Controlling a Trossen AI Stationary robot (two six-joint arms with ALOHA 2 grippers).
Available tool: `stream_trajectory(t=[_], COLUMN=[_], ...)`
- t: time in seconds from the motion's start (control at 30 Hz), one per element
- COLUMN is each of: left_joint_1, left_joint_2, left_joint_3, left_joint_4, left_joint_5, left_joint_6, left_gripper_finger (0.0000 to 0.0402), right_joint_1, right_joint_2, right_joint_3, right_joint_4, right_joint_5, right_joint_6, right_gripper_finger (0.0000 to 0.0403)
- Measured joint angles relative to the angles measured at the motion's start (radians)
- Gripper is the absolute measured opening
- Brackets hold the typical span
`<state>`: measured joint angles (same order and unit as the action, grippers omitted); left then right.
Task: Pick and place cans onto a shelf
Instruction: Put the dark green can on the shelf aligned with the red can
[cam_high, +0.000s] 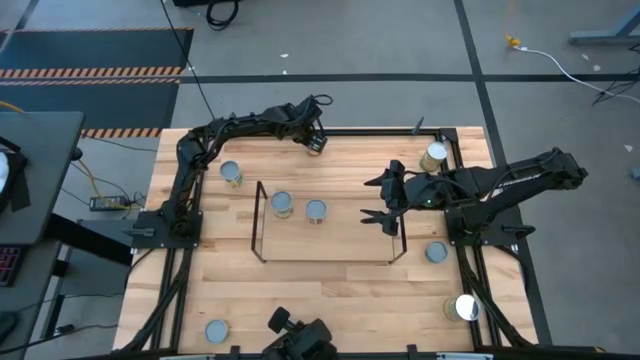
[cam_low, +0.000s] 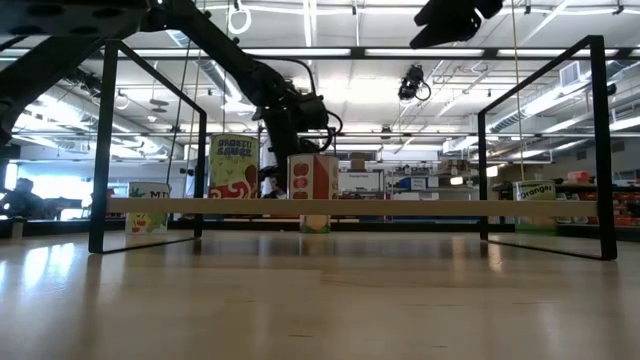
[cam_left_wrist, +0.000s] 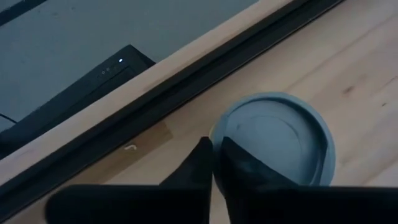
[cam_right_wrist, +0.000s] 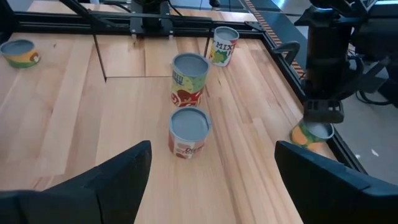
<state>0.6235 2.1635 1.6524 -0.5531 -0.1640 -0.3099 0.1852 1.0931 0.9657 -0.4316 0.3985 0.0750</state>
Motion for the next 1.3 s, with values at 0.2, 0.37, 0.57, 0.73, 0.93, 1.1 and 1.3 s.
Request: stream_trajectory(t=[0.2, 0.37, 0.57, 0.73, 0.93, 1.1, 1.3], left_joint_1=[-0.005, -0.039, -0.182, -0.370, -0.622, -0.764, -0.773], left_joint_2=[-0.033, -0.148, -0.327, -0.418, -0.418, -0.359, -0.263], left_joint_3=[-0.006, -0.005, -0.003, -0.003, -0.008, -0.008, -0.008], left_joint_4=[-0.029, -0.106, -0.222, -0.299, -0.309, -0.248, -0.176], left_joint_5=[0.002, 0.009, 0.012, 0.011, 0.001, -0.087, -0.184], left_joint_6=[0.008, 0.025, 0.058, 0.047, -0.028, -0.108, -0.178], left_gripper_finger=[0.0010, 0.0010, 0.0010, 0.0010, 0.0010, 0.0011, 0.0011], right_joint_1=[0.000, 0.002, 0.002, 0.002, 0.002, 0.010, 0.027], right_joint_2=[0.000, 0.000, 0.000, 0.000, 0.000, 0.000, 0.000], right_joint_3=[0.000, 0.000, 0.000, 0.000, 0.000, 0.000, 0.000], right_joint_4=[-0.043, -0.058, -0.060, -0.056, -0.056, -0.056, -0.053], right_joint_5=[-0.001, -0.001, 0.000, 0.000, 0.000, -0.003, -0.003], right_joint_6=[0.018, 0.019, 0.009, 0.008, 0.032, 0.053, 0.057], right_gripper_finger=[0.0348, 0.0348, 0.0348, 0.0348, 0.0348, 0.0348, 0.0348])
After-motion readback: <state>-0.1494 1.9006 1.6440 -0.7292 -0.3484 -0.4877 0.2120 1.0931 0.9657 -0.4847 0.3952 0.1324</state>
